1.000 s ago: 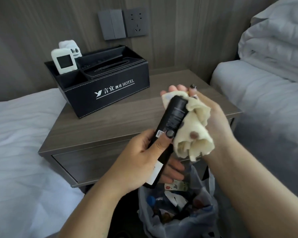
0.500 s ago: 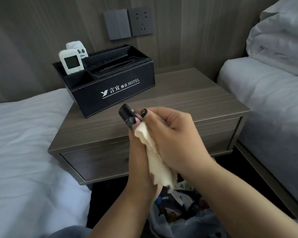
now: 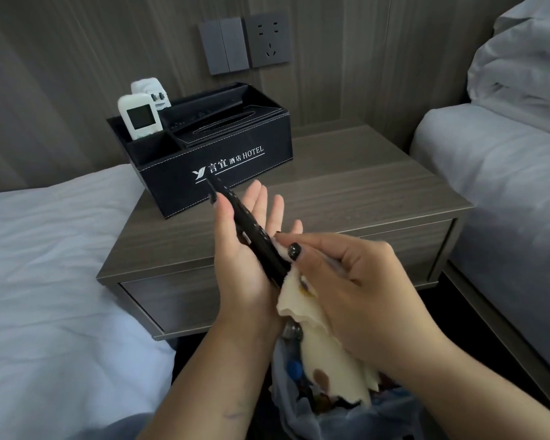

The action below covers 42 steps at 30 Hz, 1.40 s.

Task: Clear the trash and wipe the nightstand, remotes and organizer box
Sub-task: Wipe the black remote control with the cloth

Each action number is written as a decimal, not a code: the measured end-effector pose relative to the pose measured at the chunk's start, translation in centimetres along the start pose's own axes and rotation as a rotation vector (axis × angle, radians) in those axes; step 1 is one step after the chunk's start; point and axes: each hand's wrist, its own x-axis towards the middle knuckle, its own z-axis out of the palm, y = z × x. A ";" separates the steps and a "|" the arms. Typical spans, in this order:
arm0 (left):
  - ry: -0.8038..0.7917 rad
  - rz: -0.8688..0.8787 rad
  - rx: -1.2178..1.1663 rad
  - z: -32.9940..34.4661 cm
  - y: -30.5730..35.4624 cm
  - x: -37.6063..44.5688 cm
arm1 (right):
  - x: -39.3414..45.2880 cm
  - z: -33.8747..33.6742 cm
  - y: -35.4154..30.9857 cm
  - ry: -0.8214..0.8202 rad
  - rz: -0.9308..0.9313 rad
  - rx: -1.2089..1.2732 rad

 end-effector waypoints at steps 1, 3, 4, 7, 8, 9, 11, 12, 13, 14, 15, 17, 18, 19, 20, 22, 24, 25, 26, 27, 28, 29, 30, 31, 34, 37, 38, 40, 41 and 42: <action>0.013 0.022 0.022 0.3 0.2 0.2 | -0.3 0.0 0.3 0.025 0.000 -0.003; 0.040 0.060 0.057 1.2 0.5 0.6 | -0.8 0.2 0.9 0.082 -0.004 -0.038; 0.058 0.069 0.054 1.4 0.6 1.1 | -0.9 0.3 1.2 0.119 -0.039 -0.104; 0.055 0.107 0.075 3.4 1.5 2.7 | -0.9 -0.1 1.6 0.196 -0.129 -0.307; 0.064 0.108 0.104 4.1 1.8 3.6 | -0.7 -0.7 1.6 0.180 -0.110 -0.325; 0.095 0.112 0.173 5.0 2.1 4.6 | -0.4 -1.5 1.7 0.163 -0.090 -0.324; 0.140 0.092 0.457 6.7 2.0 7.0 | 0.3 -3.8 1.4 0.180 -0.044 -0.305; 0.135 0.070 0.631 7.6 1.5 8.2 | 0.8 -5.1 1.3 0.205 -0.010 -0.299; 0.115 0.054 0.793 8.2 0.8 9.4 | 1.2 -6.5 1.3 0.238 0.024 -0.284; 0.091 0.047 0.937 8.7 -0.1 10.5 | 1.7 -7.6 1.3 0.276 0.055 -0.261; 0.064 0.049 1.072 9.0 -1.0 11.5 | 2.1 -8.6 1.4 0.308 0.083 -0.233; 0.024 0.079 1.320 9.6 -2.7 13.0 | 2.7 -9.6 1.6 0.338 0.131 -0.193; 0.017 0.107 1.437 9.8 -3.6 13.6 | 2.9 -9.7 1.7 0.335 0.144 -0.196; 0.013 0.145 1.543 9.9 -4.3 14.2 | 3.0 -9.6 1.8 0.321 0.150 -0.212; 0.008 0.180 1.632 10.0 -5.1 14.8 | 3.0 -9.4 2.0 0.300 0.153 -0.230; 0.016 0.230 1.775 10.0 -6.4 15.7 | 3.1 -9.0 2.2 0.273 0.139 -0.271; 0.055 0.264 1.919 9.8 -7.5 16.3 | 3.2 -8.9 2.4 0.268 0.118 -0.293; 0.079 0.280 1.977 9.7 -7.9 16.5 | 3.3 -8.9 2.5 0.266 0.113 -0.294; 0.102 0.294 2.026 9.7 -8.2 16.7 | 3.3 -8.9 2.6 0.262 0.108 -0.291; 0.124 0.301 2.067 9.6 -8.5 16.8 | 3.3 -8.9 2.8 0.255 0.105 -0.292; 0.141 0.297 2.095 9.6 -8.7 17.0 | 3.3 -9.0 2.8 0.250 0.105 -0.292; 0.155 0.283 2.105 9.6 -8.8 17.2 | 3.3 -9.0 2.9 0.248 0.111 -0.287; 0.170 0.253 2.102 9.5 -8.9 17.4 | 3.3 -8.9 2.9 0.244 0.121 -0.280; 0.189 0.216 2.092 9.4 -8.9 17.6 | 3.3 -8.9 2.9 0.238 0.130 -0.276; 0.263 0.234 2.028 9.5 -8.3 17.4 | 3.5 -8.3 2.9 0.227 0.144 -0.287; 0.300 0.504 1.858 9.6 -5.6 16.4 | 3.8 -7.0 2.9 0.208 0.141 -0.273; 0.291 0.599 1.810 9.3 -4.2 16.0 | 3.8 -6.4 2.8 0.185 0.136 -0.264; 0.282 0.781 1.742 7.8 -1.2 15.0 | 3.8 -4.8 2.5 0.130 0.108 -0.255; 0.282 0.867 1.722 6.5 0.4 14.5 | 3.7 -3.9 2.3 0.105 0.083 -0.262; 0.281 0.942 1.721 4.9 1.8 14.0 | 3.6 -3.0 2.1 0.081 0.053 -0.277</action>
